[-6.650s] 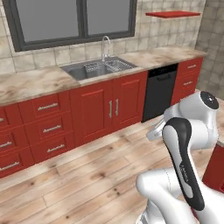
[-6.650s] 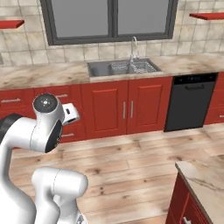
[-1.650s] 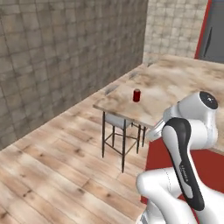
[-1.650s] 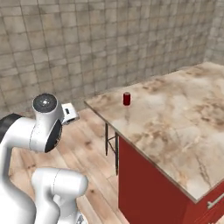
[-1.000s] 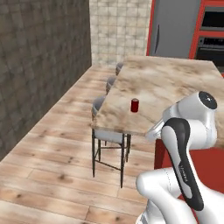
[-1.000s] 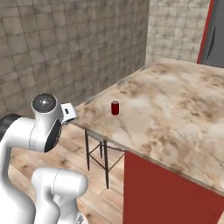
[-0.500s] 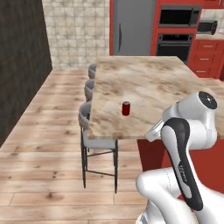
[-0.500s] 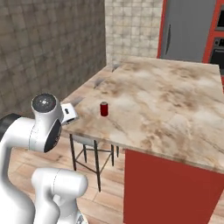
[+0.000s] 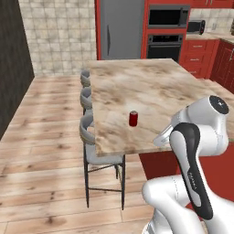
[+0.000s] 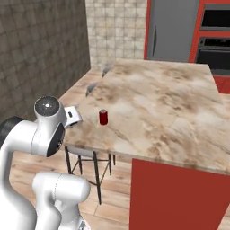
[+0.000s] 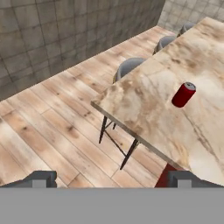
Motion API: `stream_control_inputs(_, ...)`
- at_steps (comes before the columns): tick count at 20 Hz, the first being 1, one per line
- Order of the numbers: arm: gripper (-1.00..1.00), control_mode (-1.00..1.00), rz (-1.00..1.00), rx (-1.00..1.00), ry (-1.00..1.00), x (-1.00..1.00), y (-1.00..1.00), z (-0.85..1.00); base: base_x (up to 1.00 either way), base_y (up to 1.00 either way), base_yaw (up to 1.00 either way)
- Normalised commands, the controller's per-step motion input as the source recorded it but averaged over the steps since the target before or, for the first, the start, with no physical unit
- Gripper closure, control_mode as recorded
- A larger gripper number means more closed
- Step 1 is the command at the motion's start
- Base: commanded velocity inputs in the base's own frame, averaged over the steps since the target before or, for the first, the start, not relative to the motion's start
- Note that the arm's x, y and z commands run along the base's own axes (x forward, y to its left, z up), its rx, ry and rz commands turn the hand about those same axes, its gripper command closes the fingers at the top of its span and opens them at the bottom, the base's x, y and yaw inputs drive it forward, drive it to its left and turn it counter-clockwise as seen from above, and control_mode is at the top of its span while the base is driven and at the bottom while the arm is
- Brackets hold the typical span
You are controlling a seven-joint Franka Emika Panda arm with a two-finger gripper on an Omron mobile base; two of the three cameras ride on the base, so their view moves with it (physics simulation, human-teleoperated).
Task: Four empty soda cans are scattered around the kitchen. Gather all the cans and cluster them next to the stove for recycling.
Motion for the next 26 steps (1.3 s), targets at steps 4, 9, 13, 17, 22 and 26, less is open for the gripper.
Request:
stream_control_inputs(4, -1.00, 1.00, 0.00, 0.00, 0.00, 0.00, 0.00, 0.00, 0.61, 0.34, -0.16)
stream_control_inputs(9, -1.00, 1.00, 0.00, 0.00, 0.00, 0.00, 0.00, 0.00, 0.50, 0.09, -0.10)
stream_control_inputs(13, -1.00, 1.00, 0.00, 0.00, 0.00, 0.00, 0.00, 0.00, 0.27, 0.01, -0.02)
stream_control_inputs(17, -1.00, 1.00, 0.00, 0.00, 0.00, 0.00, 0.00, 0.00, 0.03, 0.00, 0.00)
stream_control_inputs(22, -1.00, 1.00, 0.00, 0.00, 0.00, 0.00, 0.00, 0.00, 0.00, 0.00, 0.00)
stream_control_inputs(26, -1.00, -1.00, -0.01, 0.00, 0.00, 0.00, 0.00, 0.00, 0.00, 0.00, 0.00)
